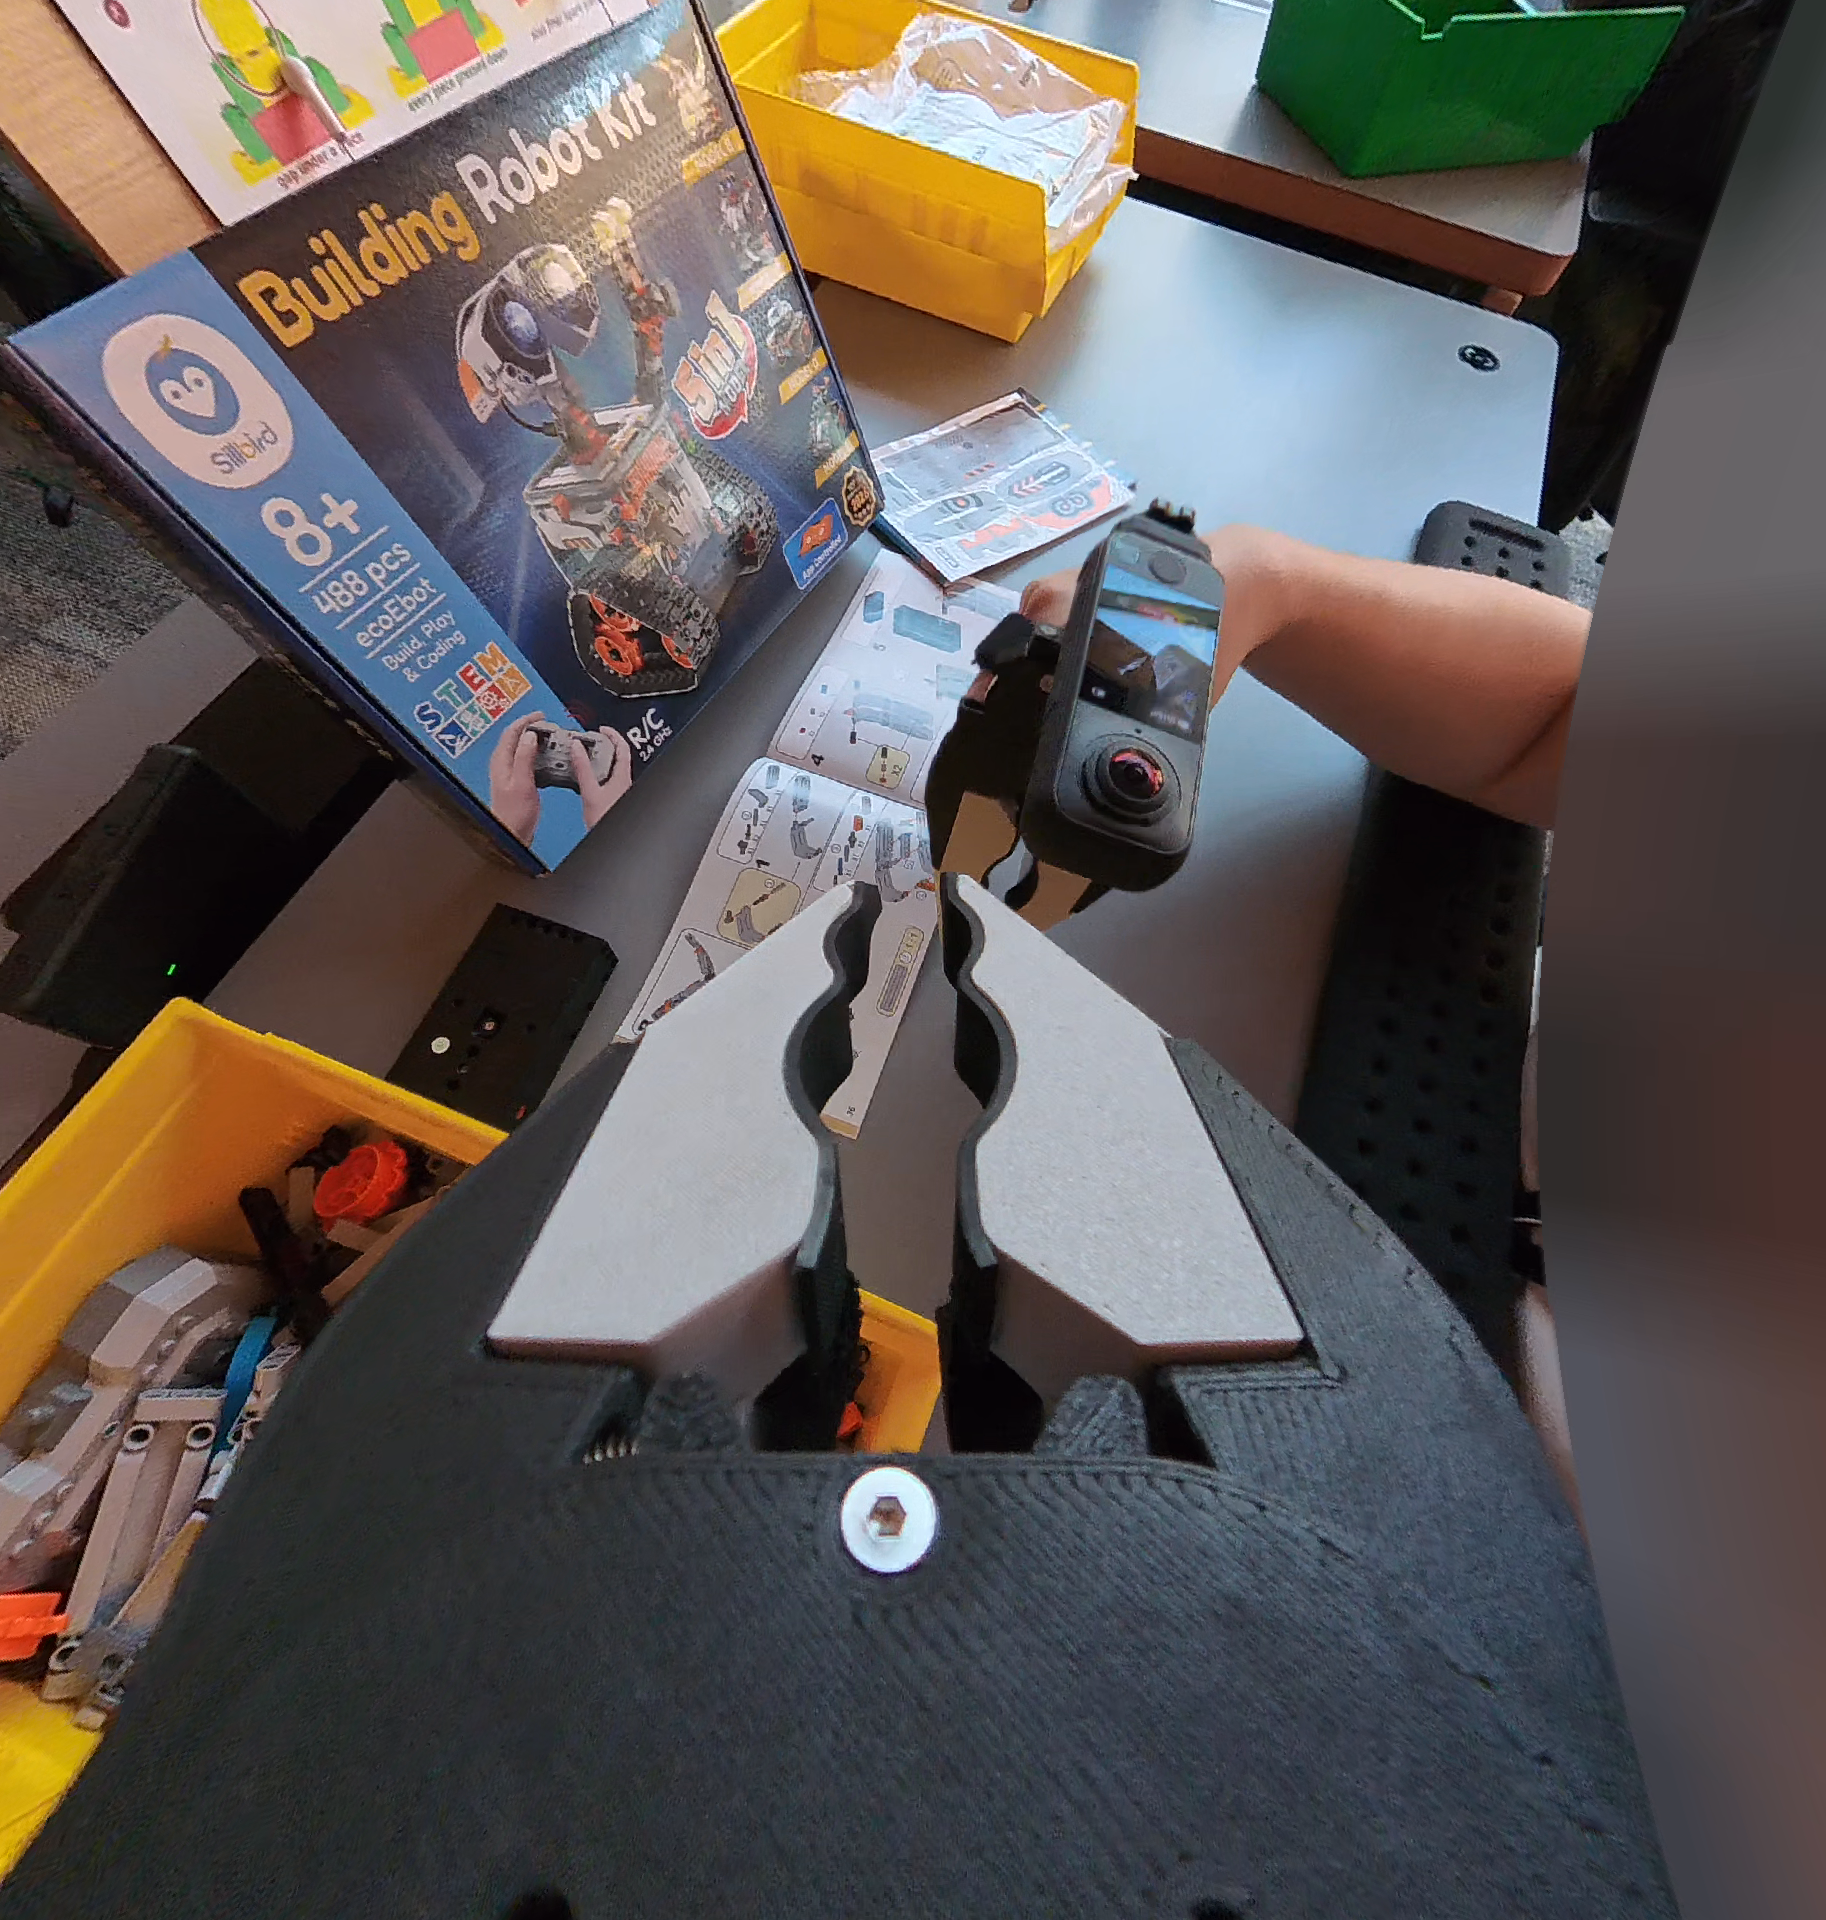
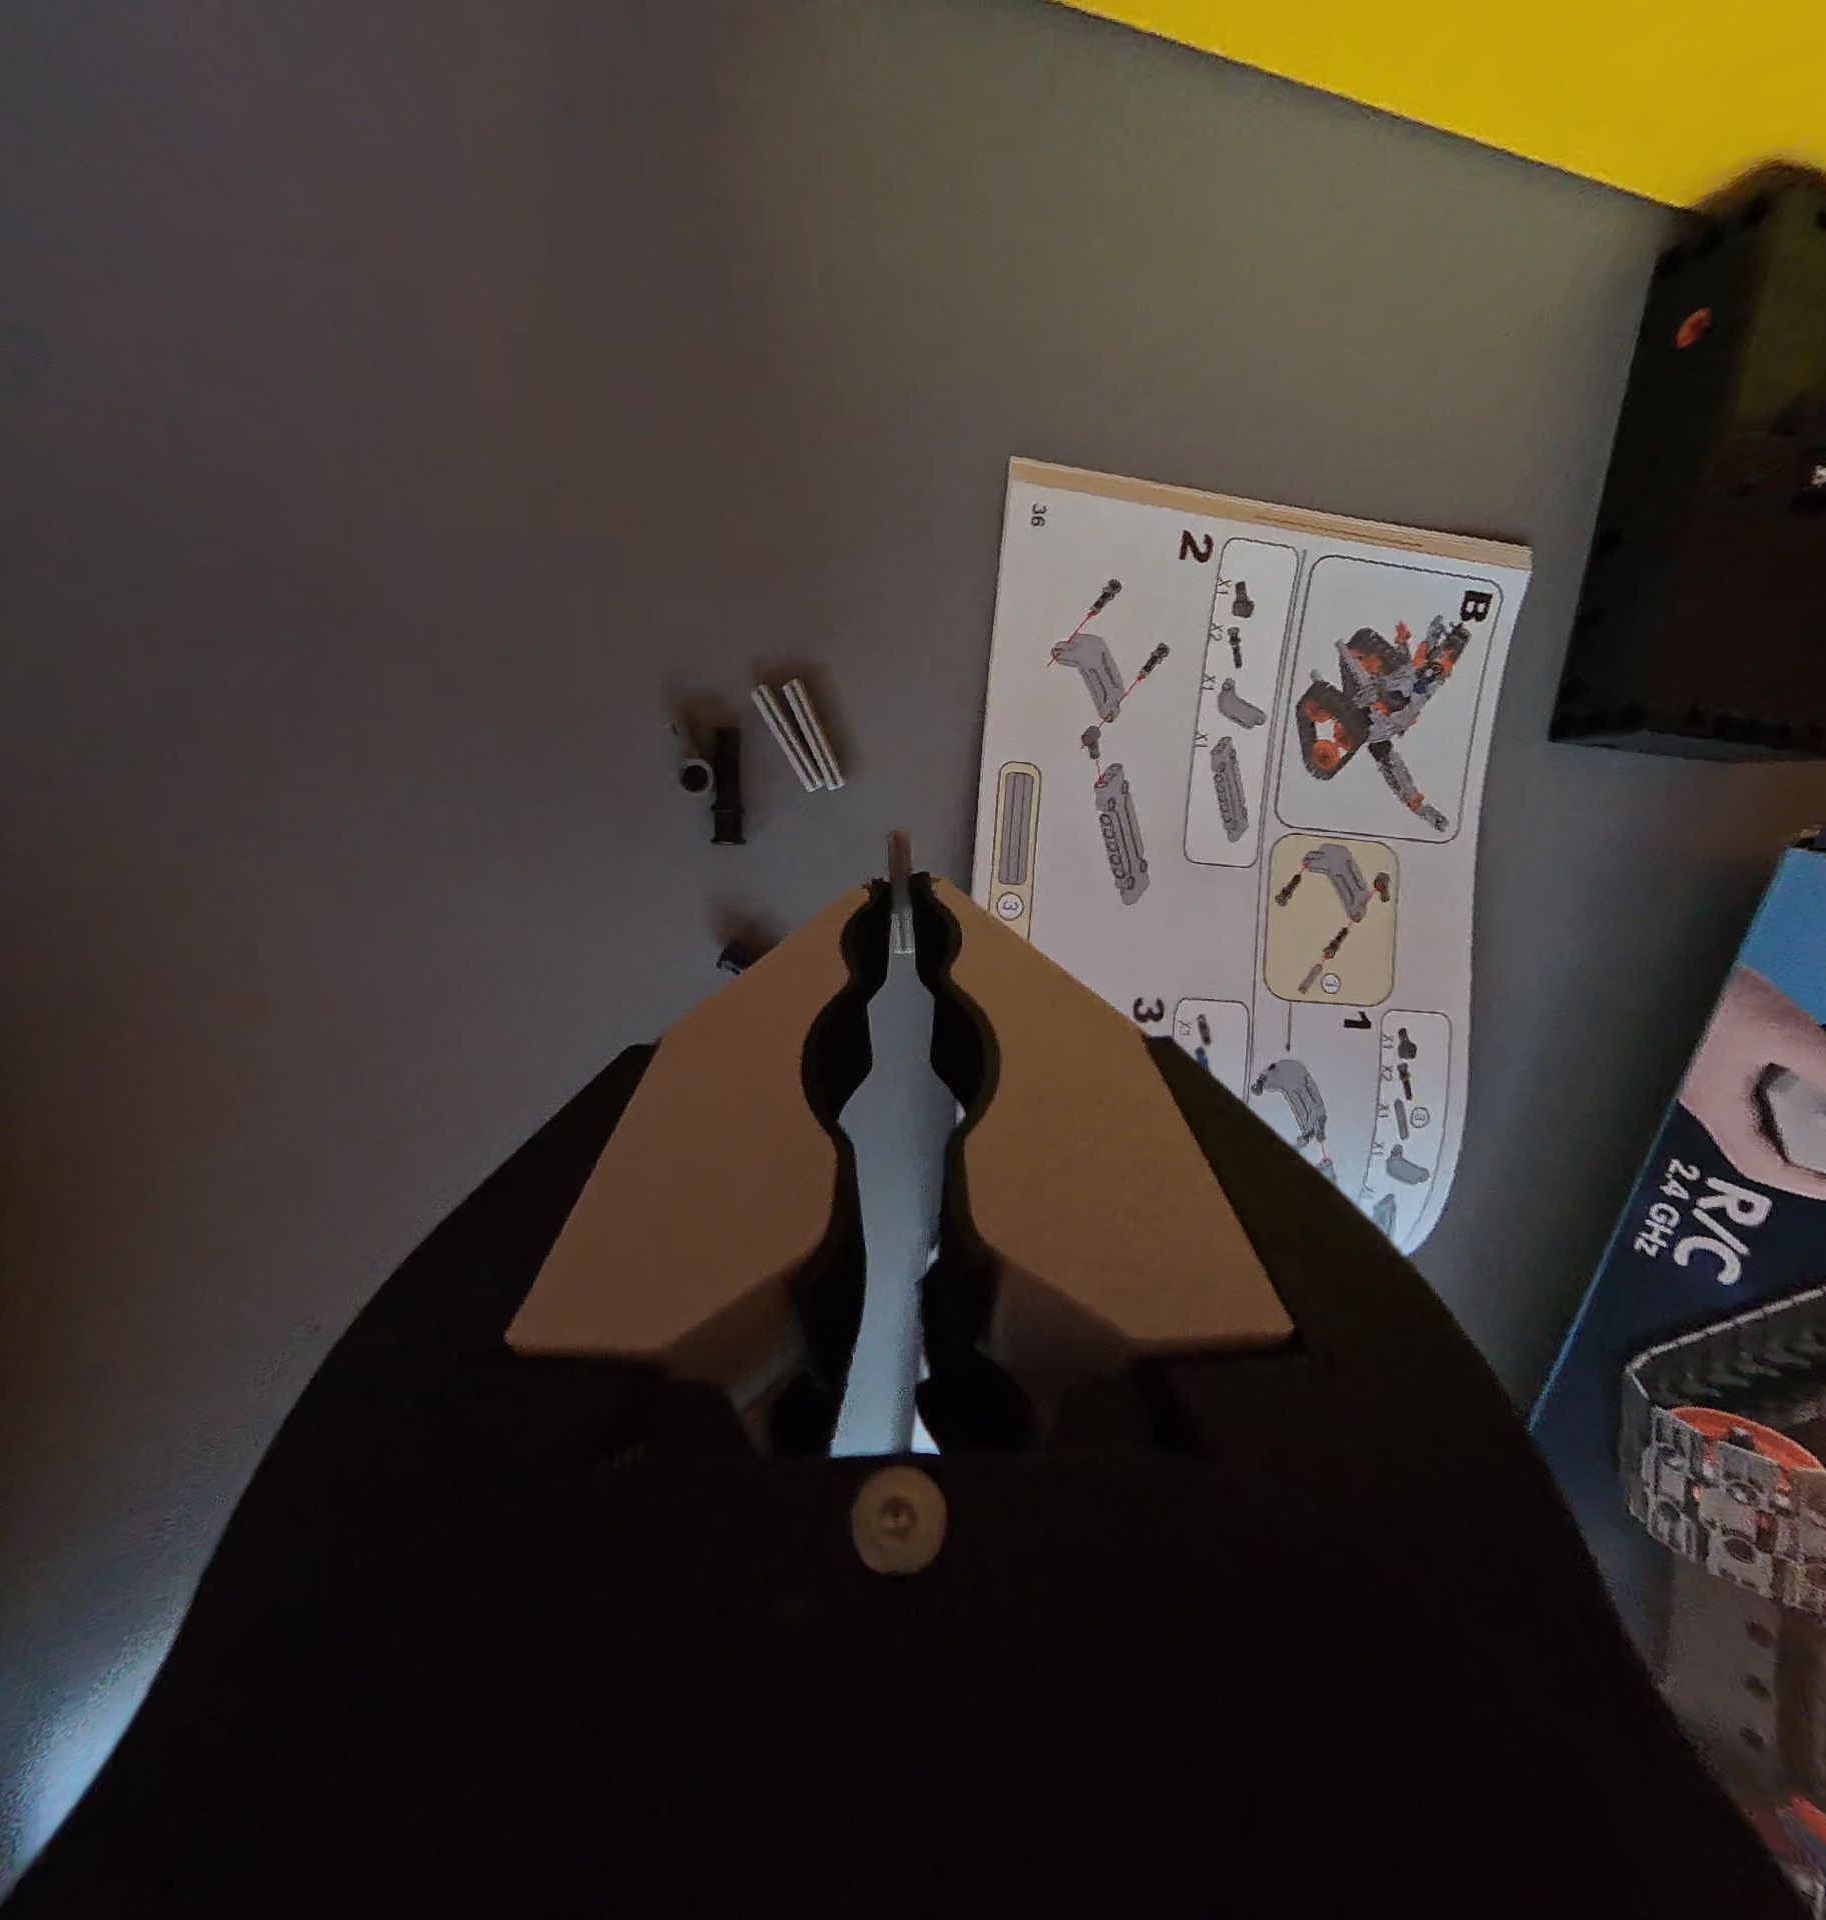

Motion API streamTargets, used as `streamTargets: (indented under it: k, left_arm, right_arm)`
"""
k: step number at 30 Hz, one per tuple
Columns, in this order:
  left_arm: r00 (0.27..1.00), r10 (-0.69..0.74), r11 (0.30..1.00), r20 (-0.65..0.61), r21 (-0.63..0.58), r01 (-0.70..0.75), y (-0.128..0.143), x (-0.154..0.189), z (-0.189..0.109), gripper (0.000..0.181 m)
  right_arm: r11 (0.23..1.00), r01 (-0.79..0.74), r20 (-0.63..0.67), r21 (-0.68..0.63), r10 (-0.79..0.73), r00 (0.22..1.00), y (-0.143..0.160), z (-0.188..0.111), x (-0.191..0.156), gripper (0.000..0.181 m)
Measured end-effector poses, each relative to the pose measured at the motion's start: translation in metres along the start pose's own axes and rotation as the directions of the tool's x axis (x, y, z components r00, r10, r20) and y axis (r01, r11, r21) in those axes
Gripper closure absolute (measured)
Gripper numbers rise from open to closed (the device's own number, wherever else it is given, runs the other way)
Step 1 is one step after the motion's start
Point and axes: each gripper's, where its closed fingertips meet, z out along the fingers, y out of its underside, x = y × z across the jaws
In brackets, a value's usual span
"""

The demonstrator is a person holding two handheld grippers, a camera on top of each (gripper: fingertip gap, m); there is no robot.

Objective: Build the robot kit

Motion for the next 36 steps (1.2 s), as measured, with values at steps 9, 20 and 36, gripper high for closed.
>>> streamTargets:
  k: [9,20,36]
  left_arm:
    - [1.0,0.004,1.0,0.012,0.009,-0.004,-0.001,-0.002,-0.004,0.169]
    - [1.0,-0.015,0.998,0.026,0.065,0.014,-0.008,-0.008,-0.011,0.169]
    - [0.98,0.198,0.881,-0.032,0.444,-0.164,-0.073,0.038,0.052,0.136]
  right_arm:
    - [0.999,0.023,0.105,-0.048,-0.018,0.994,0.008,0.022,-0.015,0.178]
    - [0.902,-0.112,-0.098,0.417,0.166,0.981,-0.011,-0.071,0.004,0.159]
    - [0.32,-0.074,-0.183,0.944,0.699,0.691,0.036,-0.168,0.018,0.118]
